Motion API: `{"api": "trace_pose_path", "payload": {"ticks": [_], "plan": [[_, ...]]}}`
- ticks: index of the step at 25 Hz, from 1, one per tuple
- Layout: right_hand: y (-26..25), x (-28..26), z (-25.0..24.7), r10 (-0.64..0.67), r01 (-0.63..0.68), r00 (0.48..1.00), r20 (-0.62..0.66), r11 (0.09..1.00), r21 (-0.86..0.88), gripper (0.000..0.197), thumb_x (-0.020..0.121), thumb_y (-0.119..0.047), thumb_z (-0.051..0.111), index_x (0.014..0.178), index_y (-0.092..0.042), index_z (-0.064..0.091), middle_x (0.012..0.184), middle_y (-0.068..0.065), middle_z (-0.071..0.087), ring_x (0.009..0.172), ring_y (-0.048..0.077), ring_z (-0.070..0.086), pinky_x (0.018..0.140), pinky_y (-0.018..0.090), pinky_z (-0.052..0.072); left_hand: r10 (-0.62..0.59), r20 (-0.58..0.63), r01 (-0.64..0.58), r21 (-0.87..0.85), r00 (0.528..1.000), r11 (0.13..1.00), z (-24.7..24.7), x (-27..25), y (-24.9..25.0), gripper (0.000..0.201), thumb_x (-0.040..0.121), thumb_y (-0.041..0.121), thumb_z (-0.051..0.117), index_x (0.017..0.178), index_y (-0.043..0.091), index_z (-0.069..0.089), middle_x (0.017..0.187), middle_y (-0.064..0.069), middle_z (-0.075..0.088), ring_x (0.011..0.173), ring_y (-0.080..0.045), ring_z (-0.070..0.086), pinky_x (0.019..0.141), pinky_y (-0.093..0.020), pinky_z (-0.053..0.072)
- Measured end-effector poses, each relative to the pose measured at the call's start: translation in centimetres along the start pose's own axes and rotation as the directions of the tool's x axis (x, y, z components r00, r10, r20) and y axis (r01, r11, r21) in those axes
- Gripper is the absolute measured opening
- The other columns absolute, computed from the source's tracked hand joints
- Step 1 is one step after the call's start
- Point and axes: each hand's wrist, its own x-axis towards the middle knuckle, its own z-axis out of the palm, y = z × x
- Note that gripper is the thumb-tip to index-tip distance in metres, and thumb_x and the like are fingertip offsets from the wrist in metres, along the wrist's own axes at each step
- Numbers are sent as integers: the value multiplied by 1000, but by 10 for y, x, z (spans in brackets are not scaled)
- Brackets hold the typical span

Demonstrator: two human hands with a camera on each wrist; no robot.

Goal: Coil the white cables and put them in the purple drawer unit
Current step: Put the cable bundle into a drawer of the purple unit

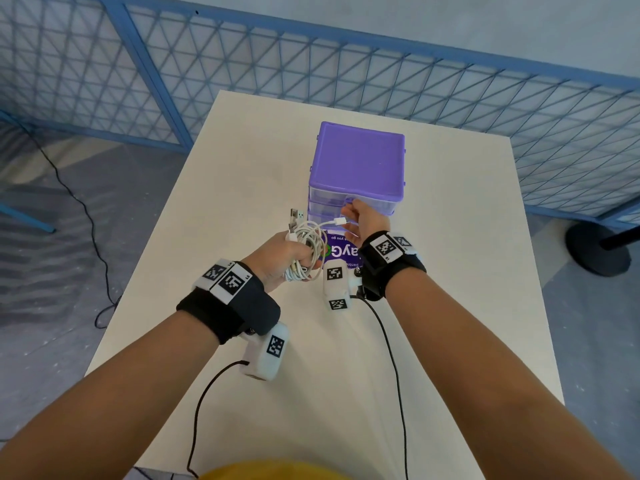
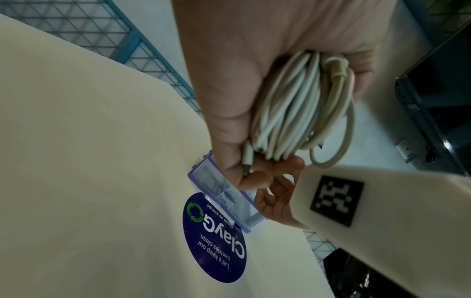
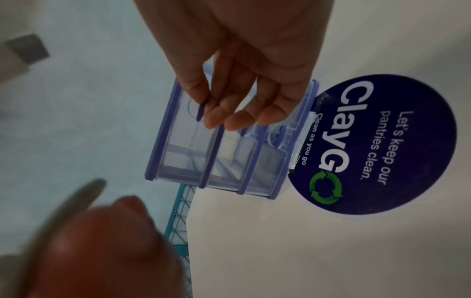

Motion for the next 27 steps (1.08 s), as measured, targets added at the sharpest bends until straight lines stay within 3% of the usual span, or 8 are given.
{"api": "trace_pose_path", "payload": {"ticks": [4, 9, 12, 15, 17, 20, 23, 27], "plan": [[4, -13, -5, -15, 12, 998, -53, 998, -54, 20, 83, -25, 53, 64, -22, 60, 68, -9, 62, 50, 7, 54, 48, 20, 39, 22, 0, -22, -13, 1000, 1000, 3, -6, 2, 32, 48, 0, 43, 75, 9, 58, 56, 1, 63, 57, -12, 59, 48, -19, 47], [30, -44, -17, -5, 2, 999, -33, 996, -86, 18, 82, -25, 54, 66, -21, 62, 67, -7, 63, 54, 10, 52, 49, 20, 38, 44, -2, -44, 23, 999, 999, 10, -13, 3, 31, 48, 1, 43, 76, 7, 57, 69, -9, 54, 63, -17, 55, 49, -20, 44], [47, -64, -25, 52, -49, 999, 13, 988, -146, 19, 84, -29, 52, 68, -22, 60, 70, -6, 63, 58, 13, 54, 52, 24, 38, 40, -16, -39, 39, 999, 998, 14, -16, -1, 32, 48, 2, 43, 74, 10, 59, 65, -7, 57, 64, -18, 54, 52, -23, 42], [63, -80, -36, 199, -175, 973, 115, 966, -187, 34, 82, -47, 46, 103, -21, 53, 94, 2, 63, 69, 20, 58, 57, 27, 42, 30, -27, -28, 61, 999, 998, 17, -23, -6, 31, 48, 2, 43, 73, 10, 60, 59, -2, 61, 64, -17, 56, 52, -22, 43], [60, -76, -41, 157, -153, 986, 47, 985, -83, 63, 80, -54, 47, 132, -24, 28, 111, 7, 53, 79, 25, 57, 65, 33, 47, 26, -29, -24, 85, 999, 996, 17, -26, -7, 32, 48, 3, 44, 76, 8, 58, 68, -7, 57, 65, -17, 55, 51, -21, 44], [38, -58, -52, -43, 55, 991, -126, 995, 89, 69, 85, -34, 52, 139, -27, 9, 108, 8, 47, 74, 18, 55, 74, 36, 49, 18, -22, -15, 112, 1000, 994, 20, -29, -7, 32, 48, 4, 44, 77, 10, 58, 72, -8, 56, 66, -17, 55, 46, -19, 45], [31, -47, -56, -110, 113, 992, -60, 992, 57, 53, 85, -9, 47, 134, -17, 29, 100, 10, 55, 76, 19, 56, 66, 29, 49, 26, -16, -24, 129, 1000, 991, 25, -29, -2, 30, 49, 5, 45, 75, 10, 57, 72, -7, 56, 67, -17, 55, 47, -19, 44], [42, -50, -62, -128, 127, 992, 5, 990, 57, 48, 82, -1, 44, 126, -20, 36, 95, 12, 59, 77, 23, 57, 65, 30, 49, 22, -6, -21, 154, 1000, 988, 30, -28, 4, 31, 49, 5, 45, 78, 8, 56, 77, -11, 55, 69, -19, 53, 54, -23, 39]]}}
